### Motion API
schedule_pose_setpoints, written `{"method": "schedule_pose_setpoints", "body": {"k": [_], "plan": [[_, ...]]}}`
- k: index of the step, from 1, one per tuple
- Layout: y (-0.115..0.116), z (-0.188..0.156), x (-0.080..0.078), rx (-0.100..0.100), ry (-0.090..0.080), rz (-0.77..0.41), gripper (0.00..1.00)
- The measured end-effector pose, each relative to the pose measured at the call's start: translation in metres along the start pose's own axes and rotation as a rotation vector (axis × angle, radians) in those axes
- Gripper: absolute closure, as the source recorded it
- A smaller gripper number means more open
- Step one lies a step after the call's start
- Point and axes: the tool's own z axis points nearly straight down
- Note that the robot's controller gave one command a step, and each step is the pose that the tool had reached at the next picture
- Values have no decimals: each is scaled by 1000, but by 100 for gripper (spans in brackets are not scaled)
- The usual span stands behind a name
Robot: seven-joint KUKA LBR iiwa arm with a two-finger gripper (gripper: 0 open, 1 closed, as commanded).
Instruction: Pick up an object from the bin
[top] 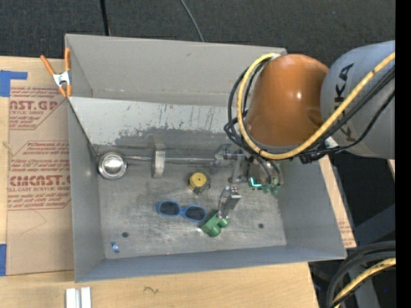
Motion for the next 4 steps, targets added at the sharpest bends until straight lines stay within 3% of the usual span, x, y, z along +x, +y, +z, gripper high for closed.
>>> {"method": "schedule_pose_setpoints", "body": {"k": [1,2,3,4], "plan": [[40,155,-15,-2,-14,125,0],[47,125,0,-2,-7,286,0],[48,126,14,-1,-4,536,0],[50,153,22,-6,-12,799,0]]}}
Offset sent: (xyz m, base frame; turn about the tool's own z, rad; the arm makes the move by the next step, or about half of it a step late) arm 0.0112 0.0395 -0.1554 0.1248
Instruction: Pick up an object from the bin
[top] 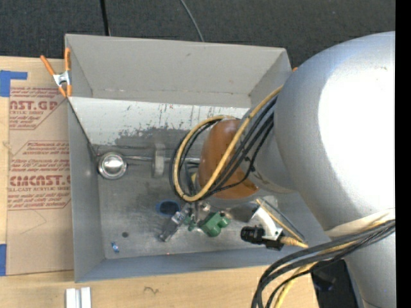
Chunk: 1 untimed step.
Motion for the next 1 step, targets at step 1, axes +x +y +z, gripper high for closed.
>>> {"method": "schedule_pose_setpoints", "body": {"k": [1], "plan": [[1,-1,-1,2,3,-1,0]]}}
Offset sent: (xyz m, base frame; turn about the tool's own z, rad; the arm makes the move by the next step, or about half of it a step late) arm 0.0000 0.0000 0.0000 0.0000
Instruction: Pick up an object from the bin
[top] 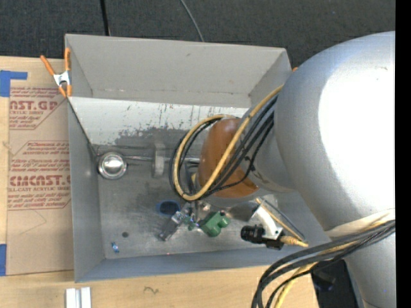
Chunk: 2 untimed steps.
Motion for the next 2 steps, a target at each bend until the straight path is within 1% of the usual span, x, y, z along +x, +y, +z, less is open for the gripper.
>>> {"method": "schedule_pose_setpoints", "body": {"k": [1,2], "plan": [[1,-1,2,0,5,-1,100],[1,-19,2,3,2,-2,100]]}}
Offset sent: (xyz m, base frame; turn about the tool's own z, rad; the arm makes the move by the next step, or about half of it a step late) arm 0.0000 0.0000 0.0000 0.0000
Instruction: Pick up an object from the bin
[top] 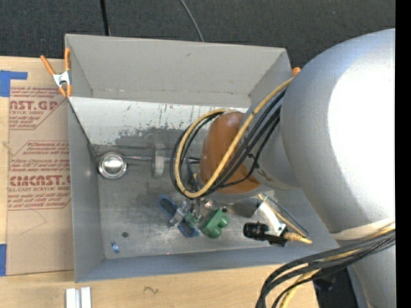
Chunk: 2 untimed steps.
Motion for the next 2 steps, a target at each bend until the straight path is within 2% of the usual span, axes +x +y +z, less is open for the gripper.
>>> {"method": "schedule_pose_setpoints", "body": {"k": [1,2], "plan": [[0,-4,0,1,1,0,100],[1,-109,0,-6,-5,-2,100]]}}
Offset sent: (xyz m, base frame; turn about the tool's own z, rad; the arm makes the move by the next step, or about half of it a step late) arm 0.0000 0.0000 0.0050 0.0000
